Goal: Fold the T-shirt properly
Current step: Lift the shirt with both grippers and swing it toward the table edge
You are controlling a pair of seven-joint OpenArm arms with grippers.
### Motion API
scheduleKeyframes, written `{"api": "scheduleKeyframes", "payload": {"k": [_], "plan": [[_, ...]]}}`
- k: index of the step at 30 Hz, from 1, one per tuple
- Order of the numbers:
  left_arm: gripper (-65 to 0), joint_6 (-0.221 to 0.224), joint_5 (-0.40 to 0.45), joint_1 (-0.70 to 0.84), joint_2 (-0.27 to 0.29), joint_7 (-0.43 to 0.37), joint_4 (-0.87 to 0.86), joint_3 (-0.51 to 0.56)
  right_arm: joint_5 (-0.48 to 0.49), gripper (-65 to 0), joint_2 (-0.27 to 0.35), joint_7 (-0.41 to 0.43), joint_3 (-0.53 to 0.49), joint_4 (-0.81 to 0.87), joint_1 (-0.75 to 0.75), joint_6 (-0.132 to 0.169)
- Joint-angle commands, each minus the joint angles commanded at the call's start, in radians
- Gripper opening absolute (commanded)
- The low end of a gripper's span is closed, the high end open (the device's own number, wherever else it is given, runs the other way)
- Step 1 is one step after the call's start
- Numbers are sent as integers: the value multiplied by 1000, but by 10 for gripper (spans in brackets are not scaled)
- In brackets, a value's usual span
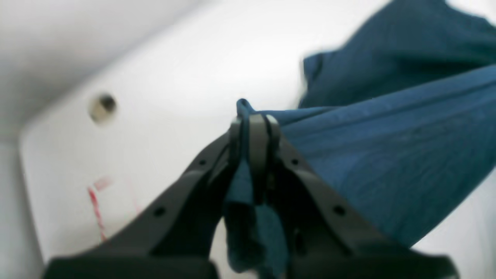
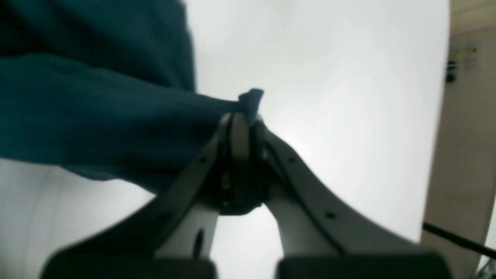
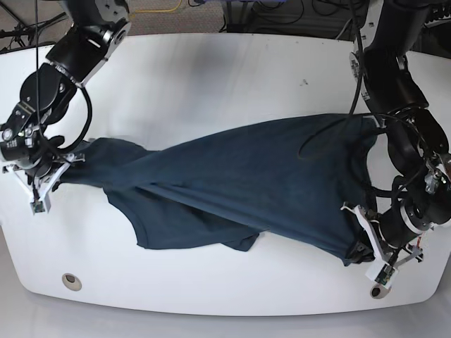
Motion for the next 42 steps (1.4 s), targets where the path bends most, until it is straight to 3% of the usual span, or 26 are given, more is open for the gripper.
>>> {"api": "scheduleKeyframes", "payload": {"k": [10,16,24,30,35,42], "plan": [[-650,2,6,-196,0,0,-9,-2,-2,-650,127,0,-172,-110,298,0],[-650,2,72,-356,0,0,-23,-2,-3,-650,178,-2,-281,-153,482,0],[-650,-3,74,-489,0,0,-110,-32,-2,-650,215,-23,-313,-163,615,0],[-650,0,75,-454,0,0,-110,-35,2,-650,227,-41,-307,-141,580,0],[-650,-3,75,-374,-35,0,-92,-35,2,-650,230,-41,-264,-32,420,0],[-650,-6,72,-213,-57,0,-74,-40,2,-650,172,-41,-172,117,137,0]]}}
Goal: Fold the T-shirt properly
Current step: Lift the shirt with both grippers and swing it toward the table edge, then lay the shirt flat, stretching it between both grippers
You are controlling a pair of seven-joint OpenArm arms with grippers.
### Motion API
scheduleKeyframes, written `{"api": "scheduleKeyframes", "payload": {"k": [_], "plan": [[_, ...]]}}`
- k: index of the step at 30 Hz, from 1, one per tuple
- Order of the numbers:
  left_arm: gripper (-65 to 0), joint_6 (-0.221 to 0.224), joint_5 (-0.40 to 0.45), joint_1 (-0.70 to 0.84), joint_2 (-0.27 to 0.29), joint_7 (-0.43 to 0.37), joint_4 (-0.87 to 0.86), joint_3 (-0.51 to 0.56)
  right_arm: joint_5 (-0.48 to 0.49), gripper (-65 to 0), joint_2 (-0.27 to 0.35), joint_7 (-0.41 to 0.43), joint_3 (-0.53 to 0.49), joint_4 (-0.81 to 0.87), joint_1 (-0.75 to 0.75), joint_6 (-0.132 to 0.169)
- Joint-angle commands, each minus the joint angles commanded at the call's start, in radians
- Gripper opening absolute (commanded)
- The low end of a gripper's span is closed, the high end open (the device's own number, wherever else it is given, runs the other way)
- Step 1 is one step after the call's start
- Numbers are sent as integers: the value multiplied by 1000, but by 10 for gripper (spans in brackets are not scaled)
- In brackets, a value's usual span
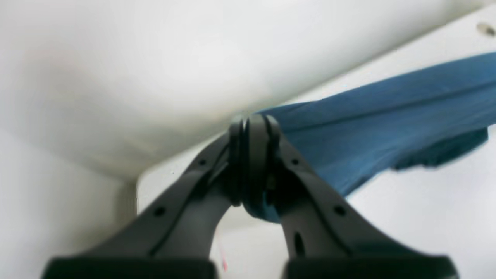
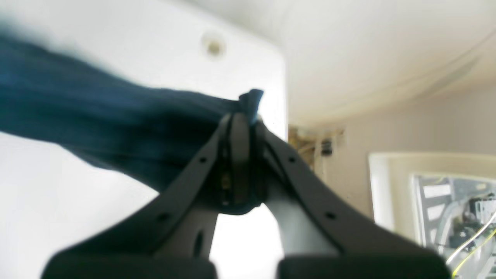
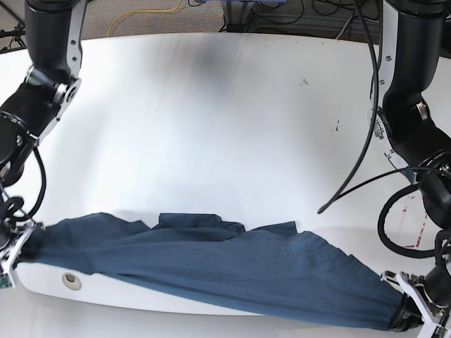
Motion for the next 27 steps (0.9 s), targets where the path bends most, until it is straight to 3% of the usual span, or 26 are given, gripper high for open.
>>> {"api": "scheduleKeyframes", "payload": {"k": [14,19,27], "plan": [[-650,-2,0,471,-143,0,130,-8,0,-650,-210,25,207,86,-454,0],[-650,-24,3,638,-190,0,130,-12,0,-650,-264,55,227,86,-560,0],[-650,-24,6,809,-236,-2,130,-37,-5,-650,-333,107,227,86,-684,0]]}}
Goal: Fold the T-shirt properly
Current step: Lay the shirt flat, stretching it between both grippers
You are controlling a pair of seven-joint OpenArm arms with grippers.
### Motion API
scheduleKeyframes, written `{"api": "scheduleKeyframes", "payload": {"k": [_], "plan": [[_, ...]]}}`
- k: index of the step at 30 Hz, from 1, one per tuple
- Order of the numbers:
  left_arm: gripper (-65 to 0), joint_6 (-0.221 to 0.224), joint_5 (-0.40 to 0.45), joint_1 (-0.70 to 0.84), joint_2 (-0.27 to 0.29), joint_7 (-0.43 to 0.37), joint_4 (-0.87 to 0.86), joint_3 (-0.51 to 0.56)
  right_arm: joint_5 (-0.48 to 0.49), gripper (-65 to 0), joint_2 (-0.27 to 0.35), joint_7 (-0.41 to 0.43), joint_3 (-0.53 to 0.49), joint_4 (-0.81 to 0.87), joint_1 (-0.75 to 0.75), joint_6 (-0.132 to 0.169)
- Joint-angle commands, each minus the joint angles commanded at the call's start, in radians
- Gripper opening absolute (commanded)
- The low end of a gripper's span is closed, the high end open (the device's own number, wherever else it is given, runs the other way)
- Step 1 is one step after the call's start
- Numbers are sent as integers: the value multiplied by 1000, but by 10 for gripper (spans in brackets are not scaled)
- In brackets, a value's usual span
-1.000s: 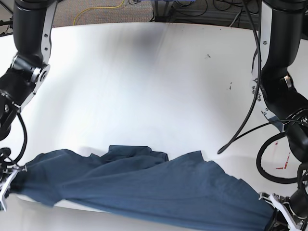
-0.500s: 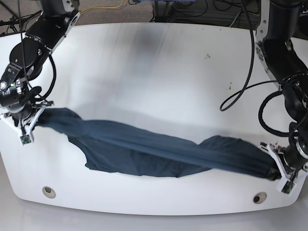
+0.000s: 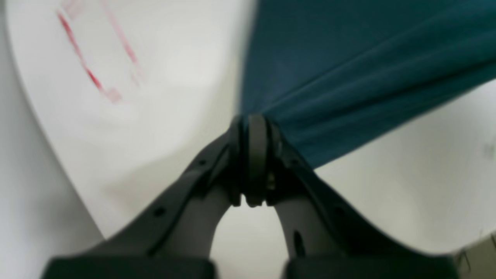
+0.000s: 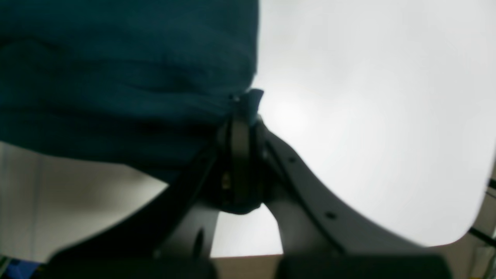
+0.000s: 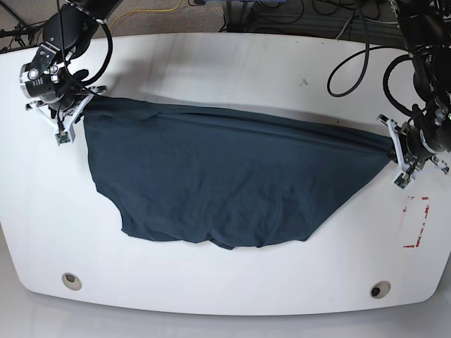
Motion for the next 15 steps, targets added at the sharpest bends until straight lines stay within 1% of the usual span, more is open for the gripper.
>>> {"api": "scheduleKeyframes", "payload": {"k": [4,9,14,15], "plan": [[-650,0,0,41,-12,0,-2,-26,0,-650,-8,5,0,-2,-25,0],[-650,0,2,98,-44,0,-3,-31,0,-650,-21,6,0,-3,-58,0],[-650,0,2,137,-51,0,-2,-31,0,-650,-25,6,-5,-5,-68,0],[-650,0,2,146,-51,0,0,-31,0,-650,-34,6,-5,-5,-69,0]]}}
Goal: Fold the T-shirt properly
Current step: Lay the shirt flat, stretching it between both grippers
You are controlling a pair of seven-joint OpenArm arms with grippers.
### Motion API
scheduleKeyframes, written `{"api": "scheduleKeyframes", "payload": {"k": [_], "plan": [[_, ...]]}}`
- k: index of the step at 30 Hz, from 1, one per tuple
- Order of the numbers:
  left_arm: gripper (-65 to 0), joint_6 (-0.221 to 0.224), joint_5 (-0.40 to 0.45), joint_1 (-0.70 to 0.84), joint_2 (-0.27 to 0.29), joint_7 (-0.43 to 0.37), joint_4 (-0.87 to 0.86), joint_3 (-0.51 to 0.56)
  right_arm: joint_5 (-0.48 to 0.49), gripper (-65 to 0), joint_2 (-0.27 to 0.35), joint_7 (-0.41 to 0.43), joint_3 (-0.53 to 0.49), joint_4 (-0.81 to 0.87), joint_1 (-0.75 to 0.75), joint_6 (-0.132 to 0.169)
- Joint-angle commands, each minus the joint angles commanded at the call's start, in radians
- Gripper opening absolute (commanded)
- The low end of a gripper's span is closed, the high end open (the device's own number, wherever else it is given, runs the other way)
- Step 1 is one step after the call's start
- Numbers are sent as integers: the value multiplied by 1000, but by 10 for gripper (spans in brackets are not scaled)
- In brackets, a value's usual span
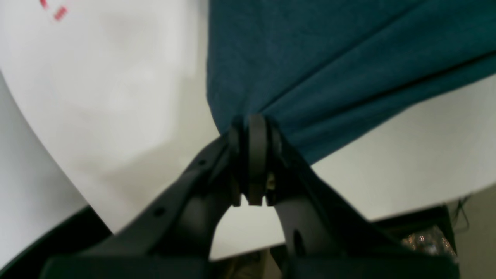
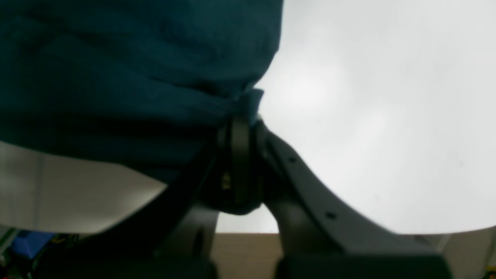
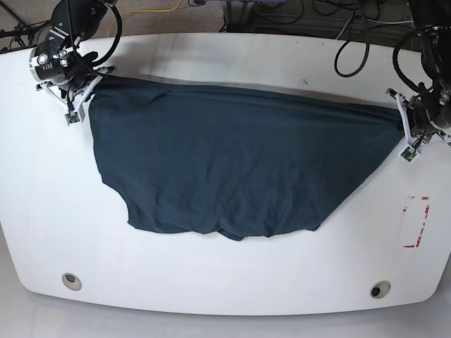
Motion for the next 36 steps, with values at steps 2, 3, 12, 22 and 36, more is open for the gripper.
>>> {"api": "scheduleKeyframes", "payload": {"k": [2,3,12,22,36], "plan": [[-650,0,0,15,0,0,0,-2,-2,-650,-15,0,5,0,0,0],[-650,0,0,21,0,0,0,-2,-2,-650,-17,0,5,0,0,0],[-650,0,0,40,0,0,0,-2,-2,-650,-25,-5,0,-2,0,0],[-650,0,-2,43,0,0,0,-2,0,-650,-25,-5,0,-2,0,0],[-650,0,-2,69,0,2,0,0,0,-650,-25,-6,2,-2,0,0]]}}
